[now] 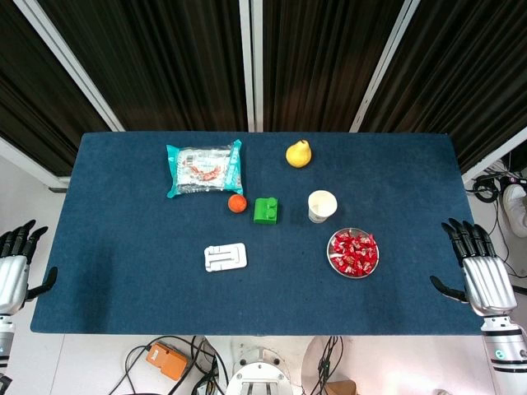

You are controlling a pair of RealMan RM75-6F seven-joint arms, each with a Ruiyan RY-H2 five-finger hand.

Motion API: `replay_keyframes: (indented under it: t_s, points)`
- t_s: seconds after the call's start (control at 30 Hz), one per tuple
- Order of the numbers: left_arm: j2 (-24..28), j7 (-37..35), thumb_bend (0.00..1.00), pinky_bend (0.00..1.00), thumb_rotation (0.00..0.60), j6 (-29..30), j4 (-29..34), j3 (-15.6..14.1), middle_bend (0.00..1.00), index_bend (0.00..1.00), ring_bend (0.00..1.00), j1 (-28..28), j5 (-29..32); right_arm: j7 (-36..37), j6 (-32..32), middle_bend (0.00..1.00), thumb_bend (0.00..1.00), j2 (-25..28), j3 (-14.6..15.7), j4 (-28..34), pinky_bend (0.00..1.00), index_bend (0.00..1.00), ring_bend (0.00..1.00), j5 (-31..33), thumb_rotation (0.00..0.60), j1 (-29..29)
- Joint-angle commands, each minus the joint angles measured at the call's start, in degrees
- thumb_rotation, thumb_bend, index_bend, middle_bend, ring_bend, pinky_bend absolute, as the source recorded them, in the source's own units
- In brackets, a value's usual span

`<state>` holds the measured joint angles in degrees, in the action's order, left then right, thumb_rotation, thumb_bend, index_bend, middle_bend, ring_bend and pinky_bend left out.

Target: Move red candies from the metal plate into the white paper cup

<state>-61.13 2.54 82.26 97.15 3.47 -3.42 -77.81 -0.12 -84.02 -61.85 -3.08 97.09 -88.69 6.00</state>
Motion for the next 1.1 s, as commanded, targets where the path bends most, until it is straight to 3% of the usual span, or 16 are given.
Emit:
replay_keyframes:
  t_s: [0.03, 0.6, 0.83, 1.1]
  points:
    - [0.02, 0.06, 0.33, 0.0, 0.6, 0.02, 0.02, -0.04, 0.0, 0.11, 0.0, 0.03, 0.01, 0.12, 0.1, 0.09, 0.34, 0.0, -0.01, -0.09, 0.01, 0.11, 0.01, 0.13, 0.6, 0.03]
    - [-0.12, -0.57, 0.33, 0.0, 0.6, 0.09, 0.22, 0.67, 0.0, 0.11, 0.0, 0.06, 1.15, 7.45, 2.83, 0.09, 0.34, -1.55, 0.26, -7.24, 0.0, 0.14, 0.01, -3.22, 0.6, 3.2]
    - [-0.52, -0.82, 0.34, 0.0, 0.6, -0.19, 0.6, 1.34, 0.0, 0.11, 0.0, -0.19, 2.23, 19.36, 16.14, 0.09, 0.34, 1.77, 3.9, -16.48, 0.0, 0.18, 0.01, -10.34, 0.6, 12.9]
    - [-1.0, -0.56, 0.34, 0.0, 0.6, 0.64, 0.46, 1.64, 0.0, 0.11, 0.0, -0.1, 2.11, 27.45, 21.34, 0.09, 0.34, 0.42, 6.09, -21.87, 0.0, 0.3, 0.01, -16.17, 0.6, 21.1]
